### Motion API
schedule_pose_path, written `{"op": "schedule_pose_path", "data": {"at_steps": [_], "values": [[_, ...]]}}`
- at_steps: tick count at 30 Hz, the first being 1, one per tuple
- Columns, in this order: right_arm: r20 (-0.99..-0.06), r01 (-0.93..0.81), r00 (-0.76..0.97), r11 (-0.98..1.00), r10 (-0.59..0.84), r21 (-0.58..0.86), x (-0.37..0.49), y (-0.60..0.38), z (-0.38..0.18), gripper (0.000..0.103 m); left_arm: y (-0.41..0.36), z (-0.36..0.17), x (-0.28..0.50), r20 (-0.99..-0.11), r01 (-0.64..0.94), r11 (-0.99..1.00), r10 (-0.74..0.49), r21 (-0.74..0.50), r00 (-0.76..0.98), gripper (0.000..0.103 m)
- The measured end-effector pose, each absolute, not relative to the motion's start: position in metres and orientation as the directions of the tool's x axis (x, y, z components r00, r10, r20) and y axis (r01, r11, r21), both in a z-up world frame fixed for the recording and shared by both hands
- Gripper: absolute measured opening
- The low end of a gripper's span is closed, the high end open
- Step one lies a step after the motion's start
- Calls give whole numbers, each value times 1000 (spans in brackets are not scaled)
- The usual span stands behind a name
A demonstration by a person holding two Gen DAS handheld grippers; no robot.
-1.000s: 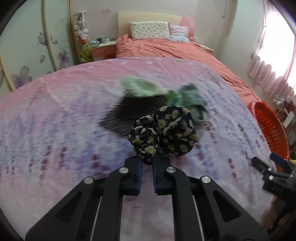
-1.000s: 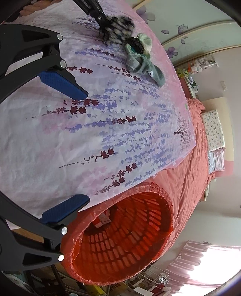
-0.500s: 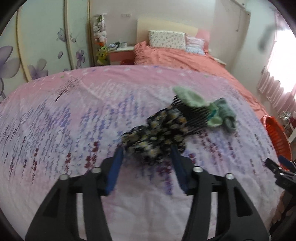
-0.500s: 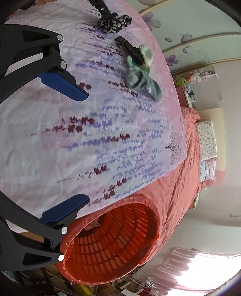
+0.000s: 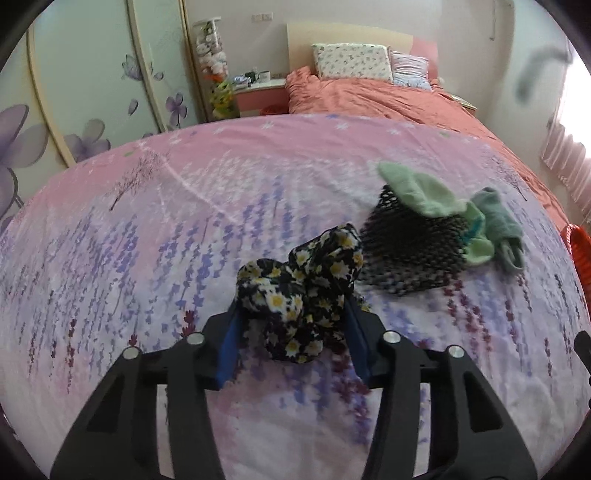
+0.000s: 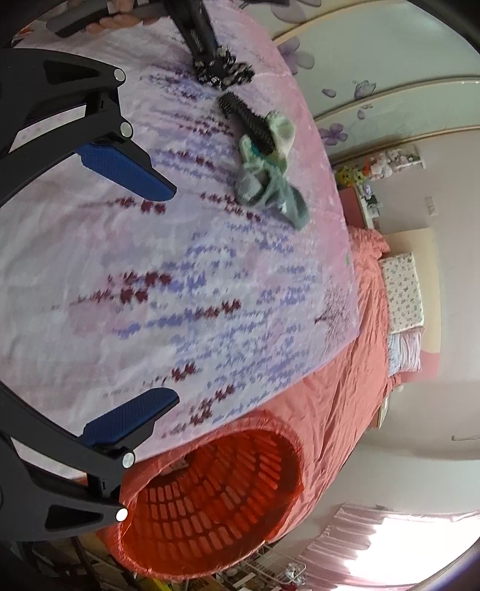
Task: Collect trash
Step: 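Grasp the grey sock with the right gripper while the left holds the daisy cloth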
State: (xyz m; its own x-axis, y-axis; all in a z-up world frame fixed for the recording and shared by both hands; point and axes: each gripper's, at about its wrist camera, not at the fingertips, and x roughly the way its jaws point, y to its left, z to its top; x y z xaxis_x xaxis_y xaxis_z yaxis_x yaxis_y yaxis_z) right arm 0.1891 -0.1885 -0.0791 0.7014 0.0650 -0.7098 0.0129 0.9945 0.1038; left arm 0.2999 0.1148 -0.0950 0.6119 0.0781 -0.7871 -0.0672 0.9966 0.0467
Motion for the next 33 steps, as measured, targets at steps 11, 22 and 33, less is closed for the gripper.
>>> {"op": "schedule_pose_path", "data": {"at_steps": [11, 22, 33], "values": [[-707, -75, 687, 985, 165, 157, 233, -142, -79, 84, 114, -101, 305, -775, -84, 993, 117, 83, 621, 49], [-746, -64, 642, 983, 174, 174, 285, -105, -88, 49, 120, -104, 307, -785, -101, 994, 91, 37, 613, 55], [-766, -44, 638, 997, 82, 70, 224, -151, -91, 19, 131, -105, 305, -786, -106, 994, 86, 27, 612, 57]]}}
